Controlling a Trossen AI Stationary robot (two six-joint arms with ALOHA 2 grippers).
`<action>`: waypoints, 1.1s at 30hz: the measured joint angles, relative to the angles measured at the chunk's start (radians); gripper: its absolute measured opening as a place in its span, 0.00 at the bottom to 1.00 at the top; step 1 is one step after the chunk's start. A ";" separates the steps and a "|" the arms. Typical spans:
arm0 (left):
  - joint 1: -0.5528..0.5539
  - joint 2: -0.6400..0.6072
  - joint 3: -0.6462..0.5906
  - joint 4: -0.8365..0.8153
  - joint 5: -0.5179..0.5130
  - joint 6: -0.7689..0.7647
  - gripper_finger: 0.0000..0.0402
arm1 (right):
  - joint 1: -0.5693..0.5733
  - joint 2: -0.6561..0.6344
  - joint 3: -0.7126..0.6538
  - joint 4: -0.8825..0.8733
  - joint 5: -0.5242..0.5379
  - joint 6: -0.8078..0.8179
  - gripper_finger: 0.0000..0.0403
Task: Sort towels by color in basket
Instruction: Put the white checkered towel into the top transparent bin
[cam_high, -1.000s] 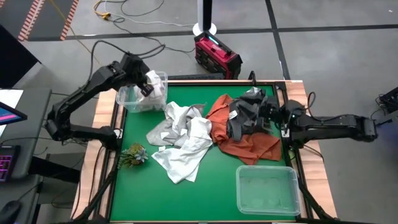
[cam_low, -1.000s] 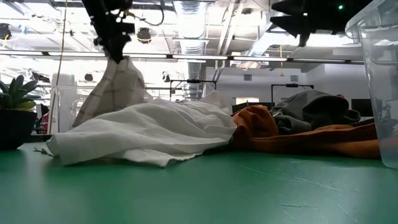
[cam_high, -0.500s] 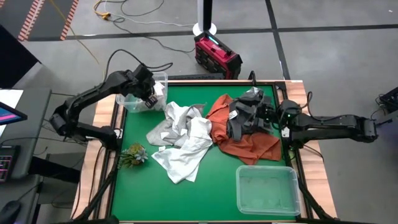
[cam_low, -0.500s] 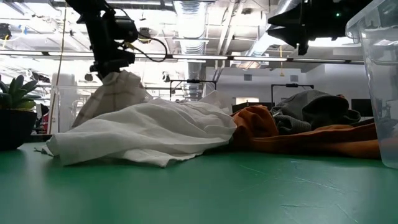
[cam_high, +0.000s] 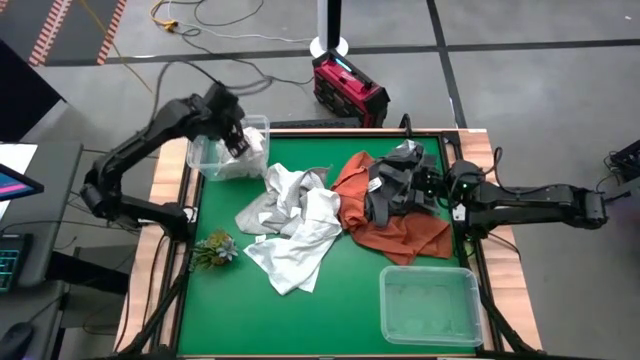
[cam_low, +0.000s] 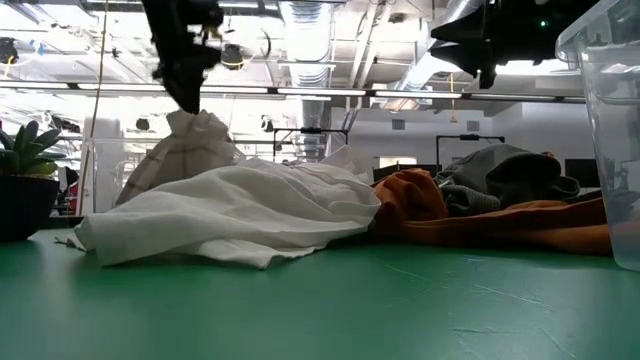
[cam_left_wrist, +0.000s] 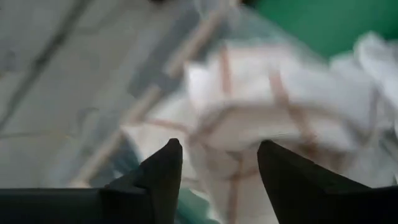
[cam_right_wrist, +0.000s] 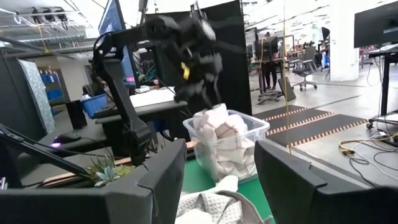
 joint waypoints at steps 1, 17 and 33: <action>-0.001 0.000 0.038 -0.002 -0.017 0.001 0.51 | 0.000 0.000 0.000 -0.004 0.000 0.000 0.55; -0.039 0.053 -0.056 0.049 0.251 -0.179 0.51 | 0.000 0.000 0.000 -0.044 -0.001 0.015 0.55; 0.060 0.241 -0.121 0.063 0.242 -0.139 0.38 | 0.000 0.000 0.000 -0.058 -0.003 0.027 0.55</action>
